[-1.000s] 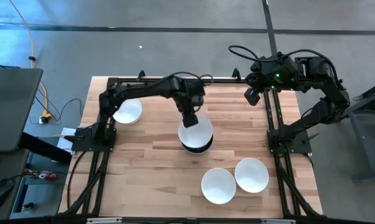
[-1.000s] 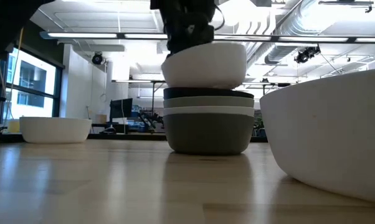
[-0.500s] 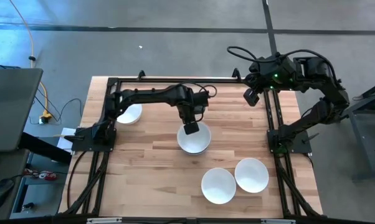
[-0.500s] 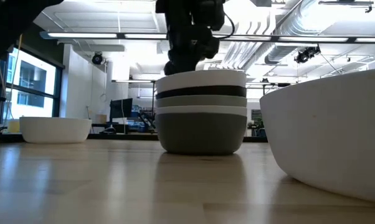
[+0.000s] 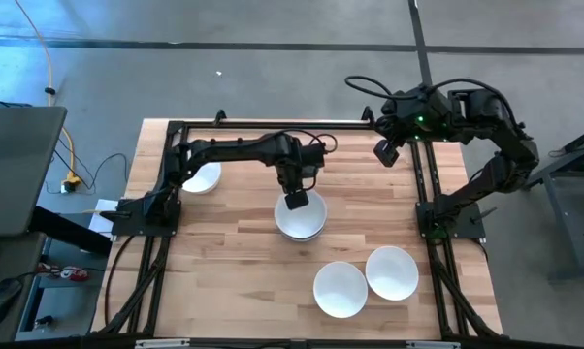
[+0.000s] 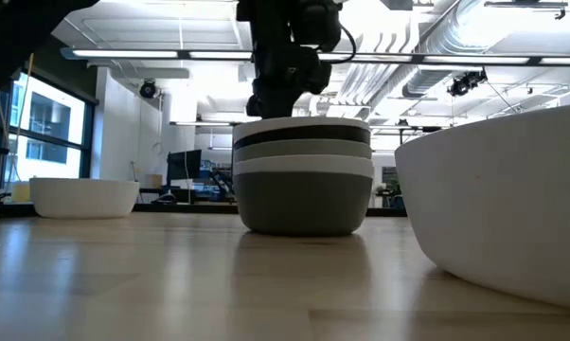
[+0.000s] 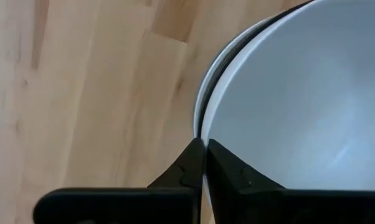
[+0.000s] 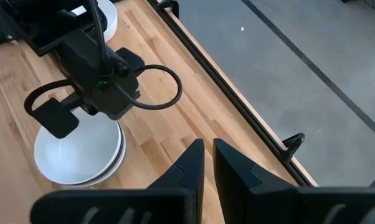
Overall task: Nest bowls inside each other
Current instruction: Stack the white bowl on top of the black bowl, then stack the white bowl on top of the white bowl
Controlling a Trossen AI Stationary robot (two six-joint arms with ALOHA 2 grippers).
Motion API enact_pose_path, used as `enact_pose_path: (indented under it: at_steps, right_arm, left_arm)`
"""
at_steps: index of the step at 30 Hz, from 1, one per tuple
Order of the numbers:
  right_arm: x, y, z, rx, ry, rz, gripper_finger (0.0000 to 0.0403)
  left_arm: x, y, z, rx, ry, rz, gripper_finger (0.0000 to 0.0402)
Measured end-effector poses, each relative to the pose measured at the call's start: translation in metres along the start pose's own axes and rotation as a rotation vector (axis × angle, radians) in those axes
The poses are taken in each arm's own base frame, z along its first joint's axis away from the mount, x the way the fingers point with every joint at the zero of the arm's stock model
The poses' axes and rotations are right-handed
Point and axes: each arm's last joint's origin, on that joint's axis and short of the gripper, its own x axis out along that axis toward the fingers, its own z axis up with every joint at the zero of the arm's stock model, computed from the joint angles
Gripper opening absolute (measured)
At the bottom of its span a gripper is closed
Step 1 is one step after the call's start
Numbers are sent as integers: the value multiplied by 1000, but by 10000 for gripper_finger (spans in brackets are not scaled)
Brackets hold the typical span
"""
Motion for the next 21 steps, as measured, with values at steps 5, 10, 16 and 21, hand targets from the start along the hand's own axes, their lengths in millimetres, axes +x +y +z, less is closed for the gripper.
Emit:
enact_pose_path:
  at_steps: [5, 10, 16, 21]
  right_arm:
    - [1, 1, 0, 0, 4, 6, 23]
    - [1, 1, 0, 11, 7, 17, 23]
    - [1, 1, 0, 12, 10, 26, 23]
    - [1, 2, 0, 9, 14, 40, 23]
  left_arm:
    - [-4, -5, 3, 12, -19, -84, 45]
    - [-19, -7, 10, 35, -91, -55, 103]
    - [-38, -1, 10, 51, -107, 61, 139]
    - [-42, 22, -10, 85, 117, 292, 133]
